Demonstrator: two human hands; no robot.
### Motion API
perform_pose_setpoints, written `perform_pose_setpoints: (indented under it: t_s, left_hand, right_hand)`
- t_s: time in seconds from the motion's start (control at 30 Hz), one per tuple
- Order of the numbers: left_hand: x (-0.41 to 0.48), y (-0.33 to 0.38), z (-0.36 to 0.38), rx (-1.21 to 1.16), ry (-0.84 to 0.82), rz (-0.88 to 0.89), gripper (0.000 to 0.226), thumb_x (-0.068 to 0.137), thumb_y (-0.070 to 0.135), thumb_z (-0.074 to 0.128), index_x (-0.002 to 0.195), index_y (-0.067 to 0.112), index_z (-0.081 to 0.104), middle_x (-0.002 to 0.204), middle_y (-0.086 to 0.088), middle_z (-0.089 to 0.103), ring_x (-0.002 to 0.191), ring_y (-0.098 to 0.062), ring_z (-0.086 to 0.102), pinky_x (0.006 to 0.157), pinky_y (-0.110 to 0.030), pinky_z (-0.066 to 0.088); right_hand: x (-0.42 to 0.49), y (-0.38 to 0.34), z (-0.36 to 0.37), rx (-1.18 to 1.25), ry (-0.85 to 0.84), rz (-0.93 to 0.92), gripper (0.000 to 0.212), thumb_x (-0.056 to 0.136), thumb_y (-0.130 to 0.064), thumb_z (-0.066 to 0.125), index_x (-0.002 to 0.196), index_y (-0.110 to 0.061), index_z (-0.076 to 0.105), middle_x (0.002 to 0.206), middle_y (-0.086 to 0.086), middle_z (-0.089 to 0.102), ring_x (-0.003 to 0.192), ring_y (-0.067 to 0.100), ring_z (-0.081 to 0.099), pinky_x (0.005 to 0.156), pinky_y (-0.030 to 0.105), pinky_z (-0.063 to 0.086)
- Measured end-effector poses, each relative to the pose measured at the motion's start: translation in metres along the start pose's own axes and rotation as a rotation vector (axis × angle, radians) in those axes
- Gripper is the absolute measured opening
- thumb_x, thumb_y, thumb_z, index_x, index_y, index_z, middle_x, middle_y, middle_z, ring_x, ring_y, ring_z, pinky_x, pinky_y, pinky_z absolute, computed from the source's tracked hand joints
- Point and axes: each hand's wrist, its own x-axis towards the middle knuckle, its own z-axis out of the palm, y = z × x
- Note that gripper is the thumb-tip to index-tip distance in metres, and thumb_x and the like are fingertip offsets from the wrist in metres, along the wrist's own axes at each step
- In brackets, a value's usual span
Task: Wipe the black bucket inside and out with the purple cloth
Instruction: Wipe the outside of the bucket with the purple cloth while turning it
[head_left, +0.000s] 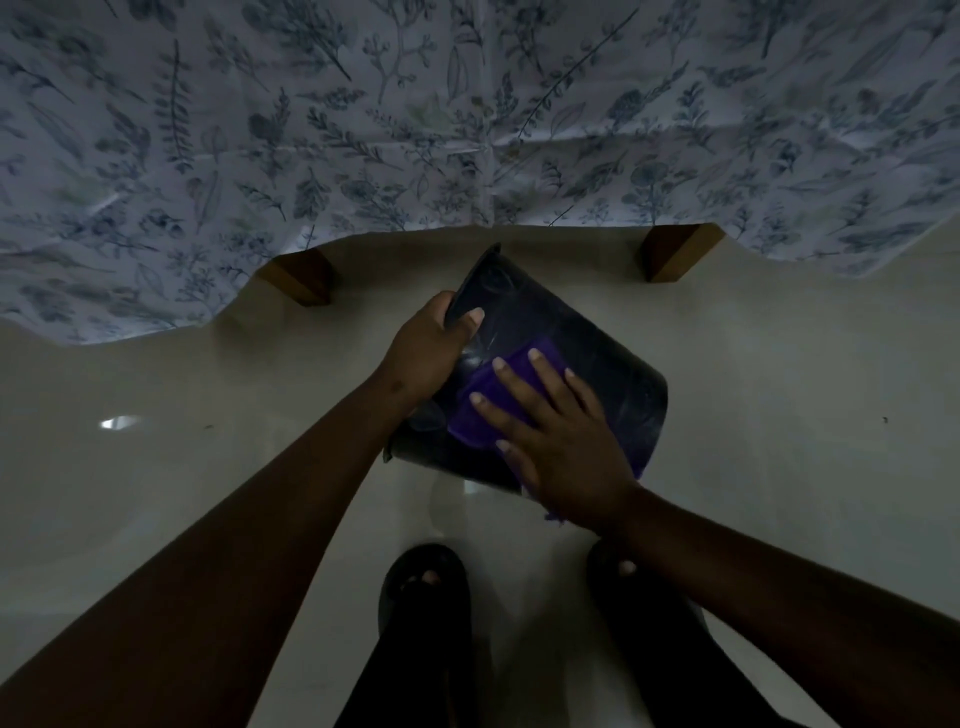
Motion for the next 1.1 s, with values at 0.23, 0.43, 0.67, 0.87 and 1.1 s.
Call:
perform_pose_setpoints:
  t_s: [0.23,0.43,0.67,0.87,1.1]
  left_hand:
    - [0.004,0.006,0.003,0.006,0.011,-0.017,0.025,0.099,0.035,0.049,0.116,0.018,0.055,0.092,0.007,0.061,0.078,-0.003,0.058,0.061,-0.016,0.042]
    - [0.017,0.009,0.002,0.107,-0.018,-0.07,0.033,0.098,0.039,0.048,0.116,0.013,0.057,0.108,-0.007,0.066,0.097,-0.022,0.063,0.071,-0.026,0.046]
    - [-0.006,-0.002,0.01,0.208,0.119,0.146,0.034,0.1,0.037,0.046,0.123,0.013,0.051,0.103,0.002,0.062,0.092,-0.015,0.06,0.07,-0.019,0.048]
    - [-0.003,-0.006,0.009,0.228,0.118,0.125,0.032,0.1,0.037,0.044,0.119,0.013,0.052,0.103,-0.004,0.065,0.091,-0.02,0.061,0.066,-0.024,0.043]
    - [-0.008,-0.014,0.007,0.214,0.088,0.115,0.033,0.1,0.039,0.042,0.121,0.015,0.051,0.104,0.001,0.062,0.093,-0.02,0.063,0.074,-0.029,0.048]
  right_hand:
    - [0.054,0.038,-0.017,0.256,0.111,0.475,0.056,0.098,-0.043,0.023,0.149,-0.021,0.027,0.154,0.01,0.032,0.142,0.031,0.027,0.113,0.049,0.028]
    - [-0.002,-0.003,0.0,0.07,0.051,0.096,0.055,0.098,-0.043,0.033,0.15,-0.033,0.018,0.161,0.001,0.01,0.148,0.03,0.001,0.117,0.051,0.009]
    - [0.043,0.052,-0.017,0.244,0.2,0.486,0.052,0.099,-0.039,0.03,0.147,-0.021,0.032,0.153,0.01,0.034,0.141,0.03,0.03,0.114,0.047,0.028]
    - [0.008,0.01,0.001,0.08,0.139,0.384,0.055,0.099,-0.04,0.027,0.152,-0.027,0.017,0.161,0.005,0.012,0.148,0.031,0.005,0.117,0.05,0.012]
    - [0.01,0.008,0.001,0.034,0.083,0.19,0.055,0.098,-0.041,0.028,0.15,-0.027,0.017,0.16,0.005,0.016,0.147,0.03,0.008,0.117,0.049,0.01]
